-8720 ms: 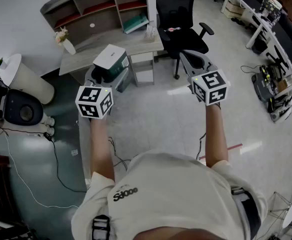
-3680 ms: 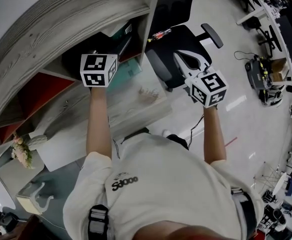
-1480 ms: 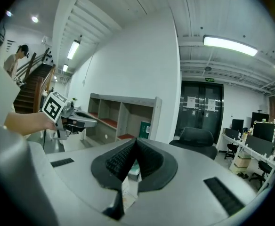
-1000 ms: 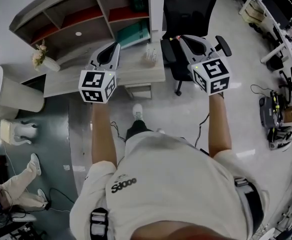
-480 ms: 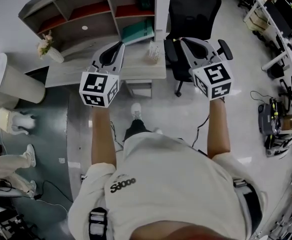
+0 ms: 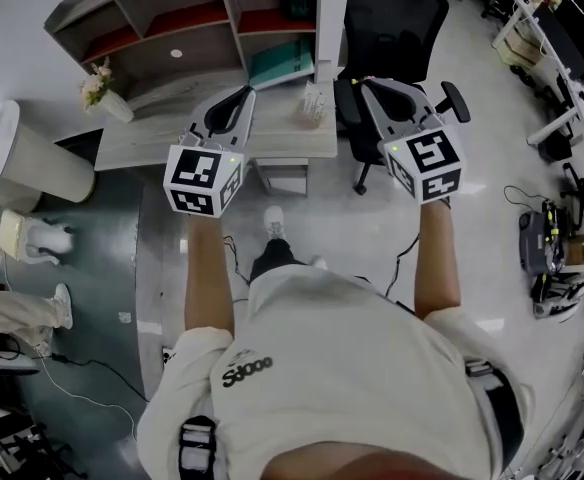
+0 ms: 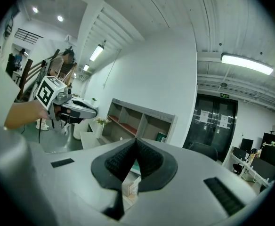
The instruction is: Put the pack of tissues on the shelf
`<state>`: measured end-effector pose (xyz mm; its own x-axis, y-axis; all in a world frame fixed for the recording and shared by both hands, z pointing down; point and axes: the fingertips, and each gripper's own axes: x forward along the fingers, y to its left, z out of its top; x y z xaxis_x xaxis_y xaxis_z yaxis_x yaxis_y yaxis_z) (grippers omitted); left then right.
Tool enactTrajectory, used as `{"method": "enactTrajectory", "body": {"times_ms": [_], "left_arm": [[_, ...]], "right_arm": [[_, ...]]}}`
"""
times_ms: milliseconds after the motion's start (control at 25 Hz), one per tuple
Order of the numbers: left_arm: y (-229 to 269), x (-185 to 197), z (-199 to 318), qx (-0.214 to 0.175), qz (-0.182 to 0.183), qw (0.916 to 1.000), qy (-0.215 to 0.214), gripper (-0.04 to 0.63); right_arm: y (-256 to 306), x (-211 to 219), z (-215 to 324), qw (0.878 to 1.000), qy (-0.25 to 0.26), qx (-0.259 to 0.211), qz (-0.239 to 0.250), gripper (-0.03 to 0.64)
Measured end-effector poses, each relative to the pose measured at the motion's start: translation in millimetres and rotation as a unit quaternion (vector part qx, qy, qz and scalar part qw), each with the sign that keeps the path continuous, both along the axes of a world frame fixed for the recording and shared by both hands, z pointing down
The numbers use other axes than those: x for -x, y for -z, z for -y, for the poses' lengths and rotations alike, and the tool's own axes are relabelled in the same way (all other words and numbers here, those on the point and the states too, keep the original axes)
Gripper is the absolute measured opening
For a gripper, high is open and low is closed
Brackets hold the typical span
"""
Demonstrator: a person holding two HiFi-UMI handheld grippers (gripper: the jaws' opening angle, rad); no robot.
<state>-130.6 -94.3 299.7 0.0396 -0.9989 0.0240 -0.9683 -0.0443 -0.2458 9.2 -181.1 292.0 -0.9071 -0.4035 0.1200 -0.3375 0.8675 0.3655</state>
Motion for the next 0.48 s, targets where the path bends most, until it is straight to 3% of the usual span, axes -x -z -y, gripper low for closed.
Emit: {"method": "enactTrajectory", "body": {"times_ms": [480], "left_arm": [[-8.3, 4.4, 0.7, 0.012, -0.001, 0.9999, -0.008, 0.021]], "right_arm": [[-2.7, 7.3, -2.4, 1.000, -0.001, 0.003, 0.003, 0.006]]}}
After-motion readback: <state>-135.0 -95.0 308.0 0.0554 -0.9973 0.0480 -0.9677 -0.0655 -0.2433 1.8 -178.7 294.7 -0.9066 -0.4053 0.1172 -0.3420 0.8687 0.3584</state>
